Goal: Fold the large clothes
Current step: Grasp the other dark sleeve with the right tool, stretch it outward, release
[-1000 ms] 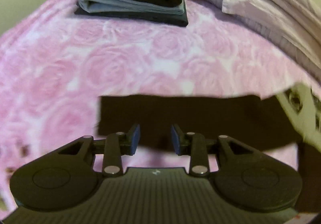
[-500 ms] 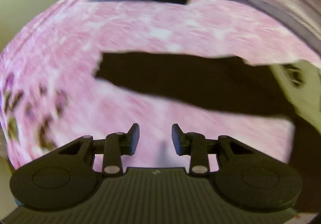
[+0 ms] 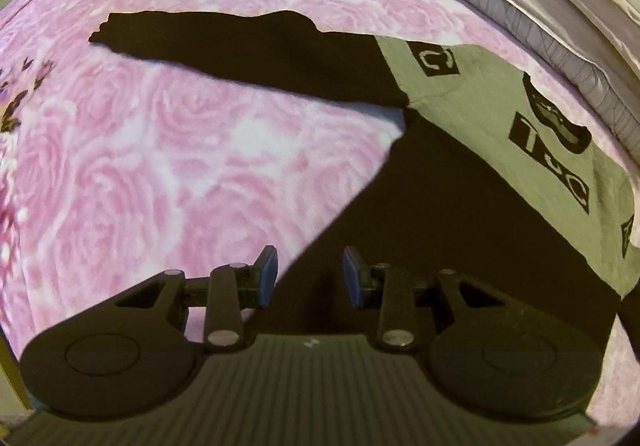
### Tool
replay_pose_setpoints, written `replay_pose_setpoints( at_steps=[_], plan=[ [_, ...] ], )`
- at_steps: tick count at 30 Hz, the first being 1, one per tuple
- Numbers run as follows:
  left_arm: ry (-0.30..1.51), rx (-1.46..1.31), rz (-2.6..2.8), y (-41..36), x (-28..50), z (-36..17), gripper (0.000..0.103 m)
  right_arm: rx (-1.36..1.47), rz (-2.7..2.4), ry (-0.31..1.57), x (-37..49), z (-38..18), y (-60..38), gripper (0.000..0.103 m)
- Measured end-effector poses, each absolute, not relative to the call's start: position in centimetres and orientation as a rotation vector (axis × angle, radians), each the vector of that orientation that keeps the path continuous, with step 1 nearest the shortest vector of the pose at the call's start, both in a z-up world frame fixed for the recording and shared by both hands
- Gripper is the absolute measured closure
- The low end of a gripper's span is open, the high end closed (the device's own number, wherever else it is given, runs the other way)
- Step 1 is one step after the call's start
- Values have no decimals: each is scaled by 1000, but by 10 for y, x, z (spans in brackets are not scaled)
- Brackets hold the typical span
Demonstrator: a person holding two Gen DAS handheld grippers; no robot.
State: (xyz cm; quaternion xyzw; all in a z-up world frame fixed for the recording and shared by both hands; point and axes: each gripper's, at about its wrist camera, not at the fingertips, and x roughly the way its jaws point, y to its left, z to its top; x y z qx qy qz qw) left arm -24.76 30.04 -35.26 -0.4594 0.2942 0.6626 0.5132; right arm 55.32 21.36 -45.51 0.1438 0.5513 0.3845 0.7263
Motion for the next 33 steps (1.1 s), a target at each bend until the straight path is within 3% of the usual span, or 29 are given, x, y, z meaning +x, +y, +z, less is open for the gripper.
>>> replay_pose_setpoints(
  at_steps=[5,12,13,14,16,20,23,25,31,33],
  plan=[
    [721,-1048,1609,291,-244,-339,72,230,806,1003,547,-402,187,102],
    [852,-1004,1512,282,-230,-359,72,2,735,1073,548,-434,186,95],
    [874,-974,1501,280,-228,-359,72,-33,720,1066,545,-428,187,82],
    [892,-947,1488,279,-227,-360,72,-82,694,1043,540,-421,187,61],
    [925,-883,1458,277,-226,-358,72,-228,652,938,515,-403,192,52],
    [988,-734,1360,281,-217,-362,73,-455,955,909,412,-384,196,53],
    [993,-640,1258,288,-204,-369,73,-568,1289,924,300,-378,197,66],
    [999,-611,1191,292,-199,-378,73,-577,1475,954,230,-379,196,68],
    [1010,-585,1042,259,-221,-398,73,-793,1521,954,116,-420,159,68],
    [1026,-586,998,235,-237,-396,73,-807,1484,864,100,-418,119,68]
  ],
)
